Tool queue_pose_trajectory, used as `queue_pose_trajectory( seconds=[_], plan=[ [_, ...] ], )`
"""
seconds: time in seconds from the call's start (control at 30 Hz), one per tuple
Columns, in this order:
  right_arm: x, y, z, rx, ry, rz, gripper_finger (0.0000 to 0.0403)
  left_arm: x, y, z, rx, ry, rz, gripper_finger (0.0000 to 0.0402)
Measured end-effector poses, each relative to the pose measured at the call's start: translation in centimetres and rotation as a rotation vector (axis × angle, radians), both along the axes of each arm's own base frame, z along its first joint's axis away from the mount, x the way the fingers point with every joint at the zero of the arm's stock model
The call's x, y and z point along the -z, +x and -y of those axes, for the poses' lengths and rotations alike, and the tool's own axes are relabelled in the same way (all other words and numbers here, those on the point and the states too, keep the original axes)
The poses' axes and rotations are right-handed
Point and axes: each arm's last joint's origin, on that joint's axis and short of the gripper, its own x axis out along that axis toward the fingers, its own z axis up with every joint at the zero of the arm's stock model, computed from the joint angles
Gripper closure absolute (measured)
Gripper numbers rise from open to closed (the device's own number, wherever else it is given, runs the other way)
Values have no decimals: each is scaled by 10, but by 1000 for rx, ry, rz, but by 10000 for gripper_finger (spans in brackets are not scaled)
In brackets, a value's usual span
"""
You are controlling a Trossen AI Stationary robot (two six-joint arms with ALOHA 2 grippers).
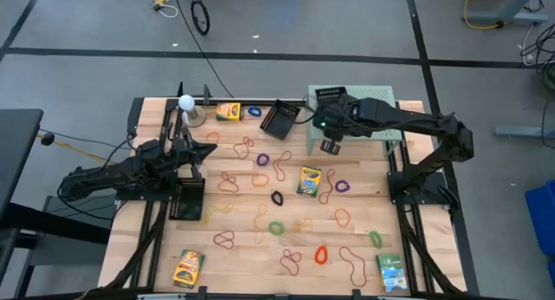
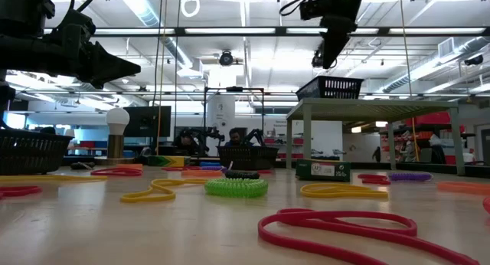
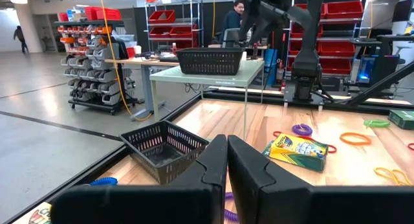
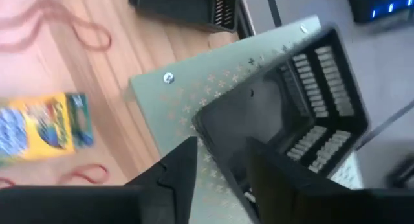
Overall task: Pick & Place Office Desk Supplies
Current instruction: Put the right black bin on the shelf
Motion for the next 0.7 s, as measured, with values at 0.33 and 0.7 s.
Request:
queue_pose_trajectory(
  seconds=[0.33,0.7],
  plan=[
    [-18,3,13,477,137,501,234,0,0,0,0,0,-1,381],
    [-8,10,47,620,164,572,236,0,0,0,0,0,-1,381]
  ],
)
